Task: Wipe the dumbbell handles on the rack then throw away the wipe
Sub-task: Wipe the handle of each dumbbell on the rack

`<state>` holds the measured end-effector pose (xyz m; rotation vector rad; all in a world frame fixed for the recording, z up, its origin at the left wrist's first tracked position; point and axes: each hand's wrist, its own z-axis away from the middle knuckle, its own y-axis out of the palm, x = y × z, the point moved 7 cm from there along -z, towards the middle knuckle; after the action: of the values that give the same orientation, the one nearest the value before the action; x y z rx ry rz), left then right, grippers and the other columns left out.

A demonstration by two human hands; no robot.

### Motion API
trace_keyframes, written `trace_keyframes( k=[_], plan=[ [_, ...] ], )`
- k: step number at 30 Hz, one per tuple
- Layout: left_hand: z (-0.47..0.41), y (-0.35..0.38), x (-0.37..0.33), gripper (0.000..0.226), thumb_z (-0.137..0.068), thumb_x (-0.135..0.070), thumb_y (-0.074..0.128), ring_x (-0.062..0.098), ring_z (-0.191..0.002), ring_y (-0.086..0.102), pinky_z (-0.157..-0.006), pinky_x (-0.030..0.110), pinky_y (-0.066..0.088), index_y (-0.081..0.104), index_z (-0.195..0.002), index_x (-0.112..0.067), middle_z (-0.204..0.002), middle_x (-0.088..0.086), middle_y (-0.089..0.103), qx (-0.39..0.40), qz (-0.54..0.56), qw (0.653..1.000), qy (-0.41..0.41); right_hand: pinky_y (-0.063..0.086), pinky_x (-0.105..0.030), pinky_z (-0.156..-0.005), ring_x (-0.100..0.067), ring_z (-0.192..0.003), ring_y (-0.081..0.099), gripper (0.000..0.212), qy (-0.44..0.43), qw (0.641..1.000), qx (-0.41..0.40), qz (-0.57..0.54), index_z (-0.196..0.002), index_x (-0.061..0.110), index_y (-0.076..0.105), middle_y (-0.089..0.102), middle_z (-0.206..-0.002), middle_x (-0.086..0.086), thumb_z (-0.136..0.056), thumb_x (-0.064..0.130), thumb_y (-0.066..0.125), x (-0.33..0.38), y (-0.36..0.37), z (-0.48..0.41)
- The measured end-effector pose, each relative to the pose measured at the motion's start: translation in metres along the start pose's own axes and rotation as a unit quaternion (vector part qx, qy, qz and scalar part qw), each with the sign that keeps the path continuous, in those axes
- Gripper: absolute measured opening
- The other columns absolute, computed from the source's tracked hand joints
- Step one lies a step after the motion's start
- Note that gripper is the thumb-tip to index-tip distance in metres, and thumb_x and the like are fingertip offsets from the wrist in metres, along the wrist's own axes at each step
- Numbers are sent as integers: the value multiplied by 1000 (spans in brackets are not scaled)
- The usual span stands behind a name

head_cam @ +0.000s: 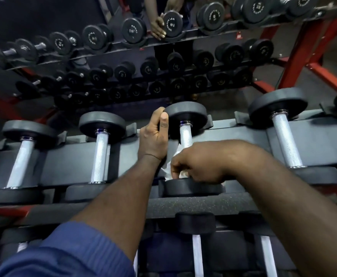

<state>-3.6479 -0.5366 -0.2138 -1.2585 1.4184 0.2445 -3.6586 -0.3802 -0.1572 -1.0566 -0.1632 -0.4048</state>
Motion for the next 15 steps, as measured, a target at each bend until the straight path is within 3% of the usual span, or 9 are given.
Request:
trace_keyframes(
  k=[2,5,7,10,13,15],
  plan=[
    [0,-1,1,61,-98,-73,29,11,-89,66,-81,27,52,56,-141,-41,-91,-6,72,3,5,1000,-4,49,-34,-73,-21,-94,55,37,40,996,25,80,-127,30,59,59,-117,3,-95,11,58,11,2,-11],
    [0,0,0,56,-102,-69,34,15,-98,68,-86,26,52,57,-143,-38,-103,-1,75,14,11,1000,-12,51,-37,-82,-27,-100,60,42,63,986,45,147,-131,25,60,62,-124,-2,-91,13,67,19,1,-28],
    [0,-1,1,50,-105,-61,39,18,-107,68,-91,25,51,58,-144,-36,-114,3,75,18,20,1000,-16,47,-35,-78,-25,-101,60,42,48,985,53,158,-129,31,63,62,-122,1,-91,12,67,17,-4,-26],
    [-3,-2,1,45,-107,-53,42,20,-104,69,-87,16,47,61,-143,-32,-111,7,76,22,22,1000,-5,51,-40,-88,-24,-104,58,34,52,987,-23,153,-119,42,64,57,-118,4,-95,20,57,-5,-22,-27],
    [-4,-2,2,44,-107,-49,45,20,-101,68,-78,-1,37,62,-142,-29,-106,8,76,26,25,999,-1,42,-37,-101,-13,-115,47,24,42,951,-178,250,-118,37,60,60,-118,15,-98,28,49,-17,-31,-27],
    [-4,-2,3,45,-107,-52,43,21,-107,68,-86,6,42,61,-143,-31,-113,9,76,35,31,999,3,44,-35,-98,-15,-112,50,25,35,953,-165,252,-116,31,62,61,-117,12,-98,23,47,-10,-17,-27]
  ],
)
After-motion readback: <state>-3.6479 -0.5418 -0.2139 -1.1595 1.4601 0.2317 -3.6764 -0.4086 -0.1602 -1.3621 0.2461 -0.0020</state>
